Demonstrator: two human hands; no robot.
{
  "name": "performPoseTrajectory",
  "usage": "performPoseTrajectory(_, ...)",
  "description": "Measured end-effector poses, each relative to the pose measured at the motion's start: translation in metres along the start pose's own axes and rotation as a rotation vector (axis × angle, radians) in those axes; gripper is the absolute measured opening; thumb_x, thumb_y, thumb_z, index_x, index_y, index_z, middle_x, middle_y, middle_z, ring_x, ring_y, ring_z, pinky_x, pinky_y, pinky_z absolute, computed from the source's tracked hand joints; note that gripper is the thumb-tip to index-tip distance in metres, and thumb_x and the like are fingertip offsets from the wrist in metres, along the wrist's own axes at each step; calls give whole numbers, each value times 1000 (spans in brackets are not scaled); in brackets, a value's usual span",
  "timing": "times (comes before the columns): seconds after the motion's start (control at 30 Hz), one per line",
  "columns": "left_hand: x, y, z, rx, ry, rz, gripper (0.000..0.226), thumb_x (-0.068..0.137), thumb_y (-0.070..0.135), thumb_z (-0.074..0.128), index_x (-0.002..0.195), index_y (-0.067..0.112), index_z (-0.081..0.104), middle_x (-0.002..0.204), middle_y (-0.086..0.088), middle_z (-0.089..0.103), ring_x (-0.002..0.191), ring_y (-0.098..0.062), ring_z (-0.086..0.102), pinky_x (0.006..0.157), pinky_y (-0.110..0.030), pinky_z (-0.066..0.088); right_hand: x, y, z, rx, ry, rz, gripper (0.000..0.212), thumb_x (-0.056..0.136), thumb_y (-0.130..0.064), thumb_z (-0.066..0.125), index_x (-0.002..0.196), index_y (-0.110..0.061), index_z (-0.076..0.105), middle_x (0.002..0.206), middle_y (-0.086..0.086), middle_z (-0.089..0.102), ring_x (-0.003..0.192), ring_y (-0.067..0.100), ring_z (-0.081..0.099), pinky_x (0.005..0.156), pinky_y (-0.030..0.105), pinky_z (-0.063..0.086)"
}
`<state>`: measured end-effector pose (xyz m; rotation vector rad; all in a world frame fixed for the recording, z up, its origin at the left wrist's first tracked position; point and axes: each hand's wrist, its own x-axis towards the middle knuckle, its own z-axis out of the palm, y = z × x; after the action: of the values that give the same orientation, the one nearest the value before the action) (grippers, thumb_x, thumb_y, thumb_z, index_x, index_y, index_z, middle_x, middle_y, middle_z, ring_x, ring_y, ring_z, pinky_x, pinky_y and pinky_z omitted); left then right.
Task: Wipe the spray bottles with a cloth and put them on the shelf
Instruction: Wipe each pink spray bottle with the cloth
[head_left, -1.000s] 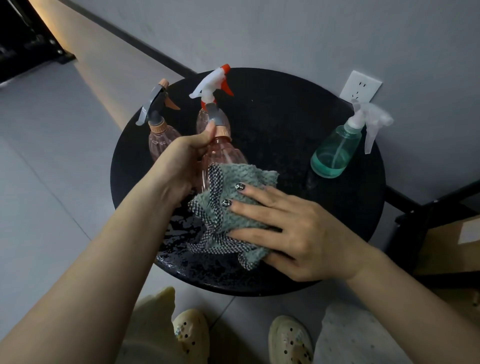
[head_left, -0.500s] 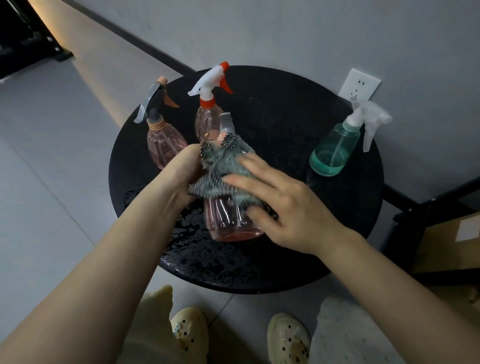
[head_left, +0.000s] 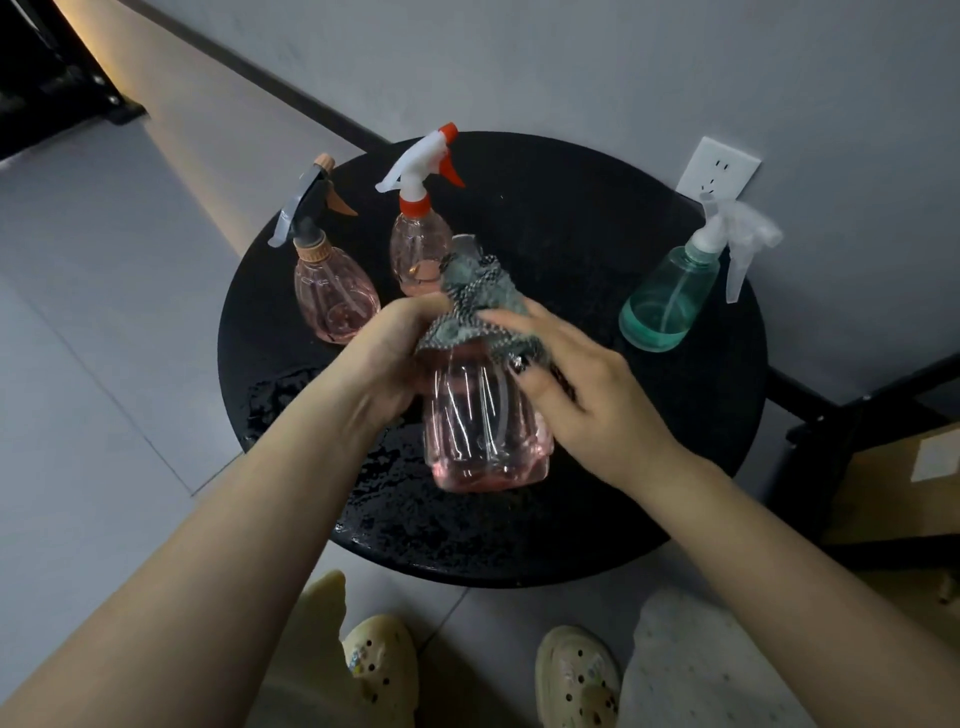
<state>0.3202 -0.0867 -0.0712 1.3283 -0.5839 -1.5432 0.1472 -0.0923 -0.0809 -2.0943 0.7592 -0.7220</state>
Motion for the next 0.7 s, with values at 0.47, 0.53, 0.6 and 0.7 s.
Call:
performPoseTrajectory(0.47,-1,11,-8,-42,-28,92,40,76,41,61,108,15,62,92,-1,65,92,-21,64,93,-50,48,-6,11,11,572,-46,397,81,49,-48,79,121,-40,42,121,-18,59,117,2,53,101,28,42)
performPoseTrajectory(0.53,-5,17,-7,156,28,149,34,82,45,60,102,19,66,91,3,67,88,-15,66,85,-44,53,-7,9,12,553,13,371,68,57,-39,78,116,-37,45,109,-29,62,109,-8,54,92,13,43)
performPoseTrajectory(0.6,-10,21,-6,345,129,229,35,81,48,61,99,20,68,89,7,69,81,-8,67,71,-33,53,-7,8,13,479,56,351,70,58,-38,78,119,-34,44,107,-28,63,105,-10,55,85,7,42)
performPoseTrajectory(0.7,-14,21,-3,392,200,299,35,78,44,67,100,17,67,94,1,71,78,-11,68,62,-30,56,-9,8,17,260,71,301,91,58,-46,80,135,-33,34,125,-16,55,114,-4,52,95,17,42)
